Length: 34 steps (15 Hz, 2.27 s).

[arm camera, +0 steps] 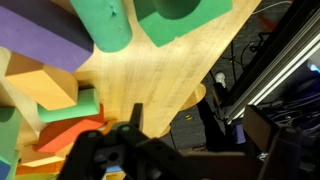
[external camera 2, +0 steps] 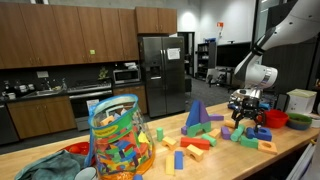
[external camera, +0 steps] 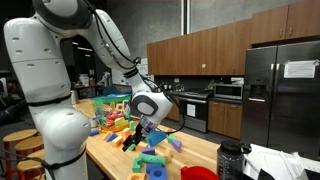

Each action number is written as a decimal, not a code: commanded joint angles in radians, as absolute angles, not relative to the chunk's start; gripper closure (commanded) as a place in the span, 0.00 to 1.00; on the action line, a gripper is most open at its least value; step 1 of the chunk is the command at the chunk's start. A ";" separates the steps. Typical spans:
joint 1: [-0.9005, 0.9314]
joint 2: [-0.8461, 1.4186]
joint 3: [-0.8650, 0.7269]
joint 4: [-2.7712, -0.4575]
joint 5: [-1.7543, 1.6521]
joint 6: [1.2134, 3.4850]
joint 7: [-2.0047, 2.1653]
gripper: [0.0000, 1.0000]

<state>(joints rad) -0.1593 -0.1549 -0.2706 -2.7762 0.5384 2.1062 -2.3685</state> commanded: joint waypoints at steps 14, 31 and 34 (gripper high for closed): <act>-0.197 -0.063 -0.264 -2.775 0.696 2.156 -2.422 0.00; -0.199 -0.123 -0.268 -2.785 0.745 2.225 -2.600 0.00; -0.197 -0.122 -0.267 -2.782 0.738 2.214 -2.596 0.00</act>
